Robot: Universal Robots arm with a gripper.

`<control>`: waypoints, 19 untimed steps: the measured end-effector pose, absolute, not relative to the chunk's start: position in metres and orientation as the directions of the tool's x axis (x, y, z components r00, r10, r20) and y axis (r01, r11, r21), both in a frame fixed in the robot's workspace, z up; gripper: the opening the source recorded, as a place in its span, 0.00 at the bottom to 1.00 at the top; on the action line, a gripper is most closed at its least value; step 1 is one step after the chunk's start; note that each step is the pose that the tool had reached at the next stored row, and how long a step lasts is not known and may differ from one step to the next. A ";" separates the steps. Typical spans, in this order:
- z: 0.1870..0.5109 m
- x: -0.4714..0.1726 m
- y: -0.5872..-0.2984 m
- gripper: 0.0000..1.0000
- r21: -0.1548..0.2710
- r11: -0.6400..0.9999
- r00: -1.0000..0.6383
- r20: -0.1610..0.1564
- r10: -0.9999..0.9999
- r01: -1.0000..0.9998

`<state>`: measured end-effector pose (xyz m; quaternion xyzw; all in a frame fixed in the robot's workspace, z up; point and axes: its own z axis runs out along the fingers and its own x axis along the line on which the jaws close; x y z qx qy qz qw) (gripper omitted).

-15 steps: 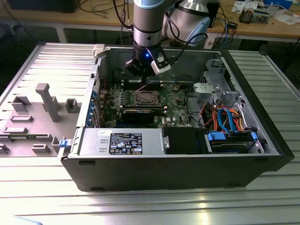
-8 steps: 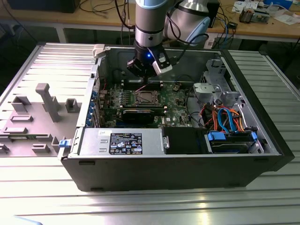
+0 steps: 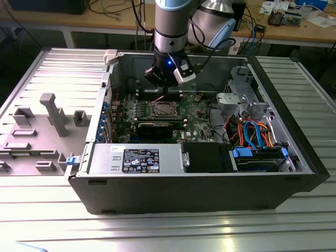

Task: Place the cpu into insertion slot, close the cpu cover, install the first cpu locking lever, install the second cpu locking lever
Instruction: 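Install the first cpu locking lever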

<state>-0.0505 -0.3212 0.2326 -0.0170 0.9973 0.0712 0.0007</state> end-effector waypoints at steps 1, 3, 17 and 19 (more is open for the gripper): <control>0.232 -0.050 -0.321 0.11 0.140 0.990 -0.999 -0.004 -0.032 -0.032; 0.232 -0.048 -0.321 0.11 0.136 0.990 -1.000 -0.004 -0.026 -0.027; 0.228 -0.046 -0.321 0.11 0.134 0.991 -1.000 -0.004 -0.021 -0.021; 0.226 -0.045 -0.321 0.11 0.134 0.991 -1.000 -0.004 -0.021 -0.021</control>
